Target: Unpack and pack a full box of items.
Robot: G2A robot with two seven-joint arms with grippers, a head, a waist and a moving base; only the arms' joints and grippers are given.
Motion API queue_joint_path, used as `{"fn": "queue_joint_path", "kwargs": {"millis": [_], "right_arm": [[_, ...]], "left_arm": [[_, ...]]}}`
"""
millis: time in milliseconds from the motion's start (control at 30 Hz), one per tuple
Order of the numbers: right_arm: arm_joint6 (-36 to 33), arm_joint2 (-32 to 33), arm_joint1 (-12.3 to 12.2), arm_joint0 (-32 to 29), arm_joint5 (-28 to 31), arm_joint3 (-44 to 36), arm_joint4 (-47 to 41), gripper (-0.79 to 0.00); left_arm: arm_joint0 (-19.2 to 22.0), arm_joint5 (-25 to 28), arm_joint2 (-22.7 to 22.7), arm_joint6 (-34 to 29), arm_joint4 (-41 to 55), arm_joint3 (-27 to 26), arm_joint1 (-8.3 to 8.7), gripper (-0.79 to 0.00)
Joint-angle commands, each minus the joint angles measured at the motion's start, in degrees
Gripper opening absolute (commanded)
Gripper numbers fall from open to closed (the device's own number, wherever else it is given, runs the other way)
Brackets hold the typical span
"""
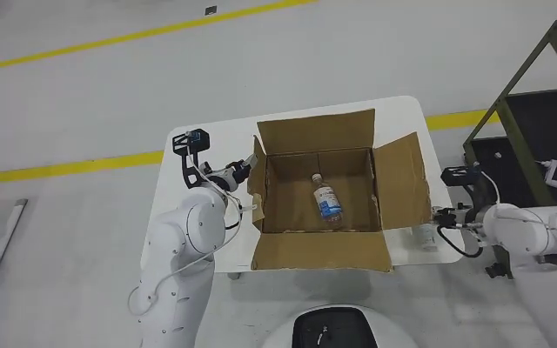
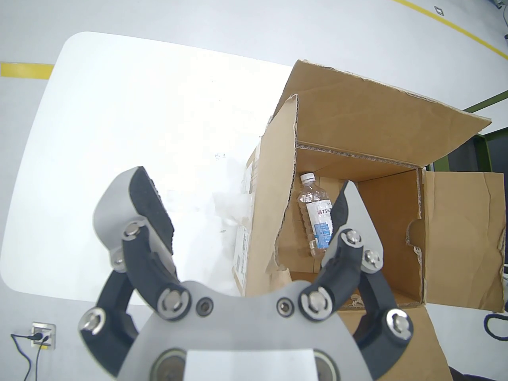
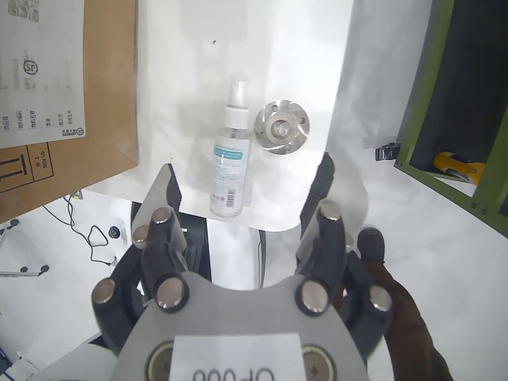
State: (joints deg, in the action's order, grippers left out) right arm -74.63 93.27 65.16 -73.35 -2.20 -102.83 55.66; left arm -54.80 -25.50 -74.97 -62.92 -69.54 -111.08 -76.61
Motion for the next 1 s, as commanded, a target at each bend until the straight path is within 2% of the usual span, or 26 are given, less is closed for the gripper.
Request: {"fn": "queue_joint_path", "kwargs": {"millis": [0,600,967], "right_arm": [[0.33,-1.75,0.07,0.35,-0.66,0.39,1.06,-0.422],[3.17,-8.47,0.19,3.37,-2.36,7.94,5.01,-0.443],[3.66,-10.68,0.23,4.46,-2.66,10.26,6.16,-0.517]], "left_arm": [[0.00,0.00,0.00,0.00,0.00,0.00,0.00,0.000],[0.00,0.00,0.00,0.00,0.00,0.00,0.00,0.000],[0.00,0.00,0.00,0.00,0.00,0.00,0.00,0.000]]}}
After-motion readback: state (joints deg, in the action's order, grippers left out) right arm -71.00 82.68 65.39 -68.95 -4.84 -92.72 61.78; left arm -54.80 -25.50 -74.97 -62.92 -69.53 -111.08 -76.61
